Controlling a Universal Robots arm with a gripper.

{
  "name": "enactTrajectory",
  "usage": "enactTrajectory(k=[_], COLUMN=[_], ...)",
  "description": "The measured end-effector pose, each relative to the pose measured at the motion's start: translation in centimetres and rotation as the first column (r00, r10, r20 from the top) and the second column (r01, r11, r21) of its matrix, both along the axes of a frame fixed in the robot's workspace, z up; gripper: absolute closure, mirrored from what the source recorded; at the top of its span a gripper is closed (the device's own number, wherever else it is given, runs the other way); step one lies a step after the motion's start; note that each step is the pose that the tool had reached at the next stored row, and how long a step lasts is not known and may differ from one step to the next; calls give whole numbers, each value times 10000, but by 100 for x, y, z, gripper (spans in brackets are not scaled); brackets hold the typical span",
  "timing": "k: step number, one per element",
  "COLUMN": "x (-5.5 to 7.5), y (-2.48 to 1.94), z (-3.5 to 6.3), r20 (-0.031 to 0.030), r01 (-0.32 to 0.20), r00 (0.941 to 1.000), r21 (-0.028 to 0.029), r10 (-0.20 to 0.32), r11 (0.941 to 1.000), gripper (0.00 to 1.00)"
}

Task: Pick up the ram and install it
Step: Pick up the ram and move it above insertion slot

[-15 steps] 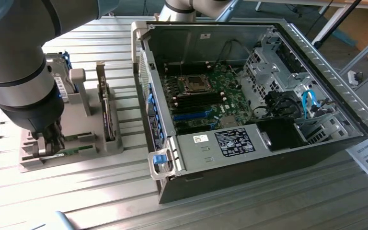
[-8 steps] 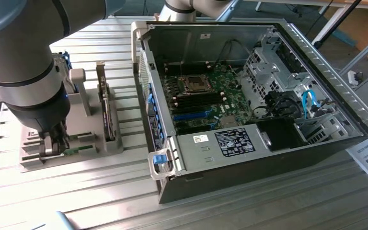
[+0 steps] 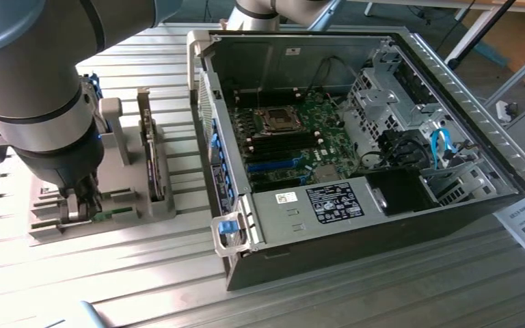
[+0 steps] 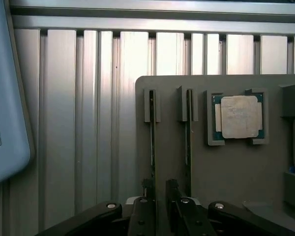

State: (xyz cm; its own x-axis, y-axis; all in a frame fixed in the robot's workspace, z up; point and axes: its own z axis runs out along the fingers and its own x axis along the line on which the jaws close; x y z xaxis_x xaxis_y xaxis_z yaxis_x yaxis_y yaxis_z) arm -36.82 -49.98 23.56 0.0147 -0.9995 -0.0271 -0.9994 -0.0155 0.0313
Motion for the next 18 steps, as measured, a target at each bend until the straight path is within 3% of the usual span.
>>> enactTrajectory(k=[18], x=[0], y=[-2], z=[-218], r20=[0], r01=[0], r00=[10000], r21=[7], r10=[0], r11=[10000], gripper=[76])
